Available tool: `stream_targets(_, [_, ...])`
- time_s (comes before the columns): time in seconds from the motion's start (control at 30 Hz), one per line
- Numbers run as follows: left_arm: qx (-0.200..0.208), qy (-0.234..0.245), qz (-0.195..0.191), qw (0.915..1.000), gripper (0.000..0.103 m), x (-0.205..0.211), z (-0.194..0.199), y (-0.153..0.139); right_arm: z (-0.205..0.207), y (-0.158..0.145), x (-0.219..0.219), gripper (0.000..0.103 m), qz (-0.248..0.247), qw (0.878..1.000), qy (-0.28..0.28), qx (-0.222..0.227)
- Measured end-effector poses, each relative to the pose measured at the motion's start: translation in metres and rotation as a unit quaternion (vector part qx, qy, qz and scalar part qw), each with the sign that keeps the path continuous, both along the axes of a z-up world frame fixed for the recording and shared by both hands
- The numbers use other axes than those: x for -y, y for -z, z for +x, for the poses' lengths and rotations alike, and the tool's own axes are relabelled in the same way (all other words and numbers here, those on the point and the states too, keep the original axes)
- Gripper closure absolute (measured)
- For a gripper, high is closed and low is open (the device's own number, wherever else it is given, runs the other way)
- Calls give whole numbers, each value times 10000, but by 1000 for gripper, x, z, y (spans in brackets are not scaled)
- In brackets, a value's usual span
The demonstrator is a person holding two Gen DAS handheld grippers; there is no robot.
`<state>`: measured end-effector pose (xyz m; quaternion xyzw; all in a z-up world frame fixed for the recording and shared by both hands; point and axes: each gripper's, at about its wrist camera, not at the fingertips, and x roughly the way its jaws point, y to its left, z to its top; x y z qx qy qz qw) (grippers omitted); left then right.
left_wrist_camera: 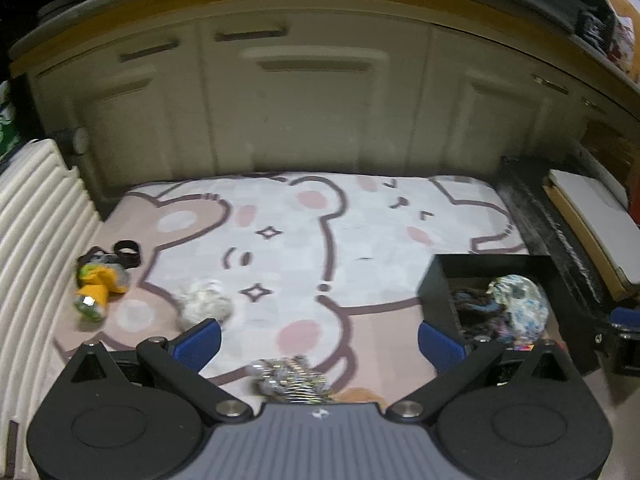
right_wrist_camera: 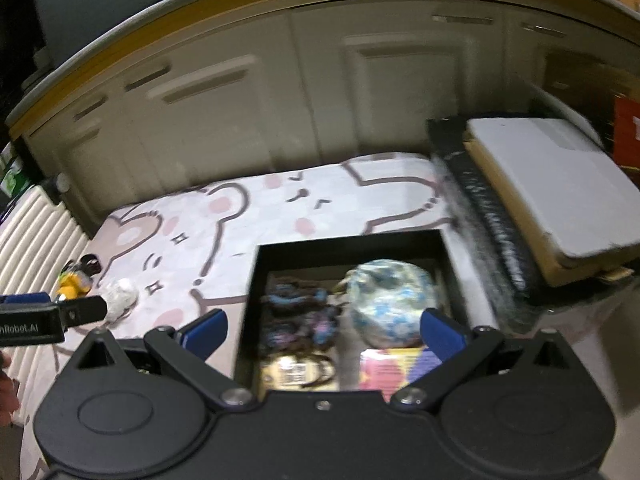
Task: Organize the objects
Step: 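Move left tool toward braided rope tassel while right tool approaches peach flower clip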
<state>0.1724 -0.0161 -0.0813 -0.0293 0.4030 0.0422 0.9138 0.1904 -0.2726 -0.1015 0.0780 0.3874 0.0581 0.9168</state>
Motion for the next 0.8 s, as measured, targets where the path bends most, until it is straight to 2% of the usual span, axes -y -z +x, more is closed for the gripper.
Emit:
stream_targets(0.47, [73, -404, 162, 9990, 0, -45, -13, -4, 6, -4, -56, 0, -36, 9974, -715, 89])
stream_targets(0.5, [37, -413, 149, 9990, 0, -47, -13, -2, 6, -3, -58, 1, -34, 9970, -775, 78])
stream_targets(0.57, [-40, -407, 92, 9991, 0, -49, -11, 2, 8, -3, -63, 15, 39, 9952, -975, 58])
stream_targets(0.8, [-502, -489, -99, 9975, 0, -51, 2, 24, 11, 8, -88, 20, -72, 9857, -1677, -125])
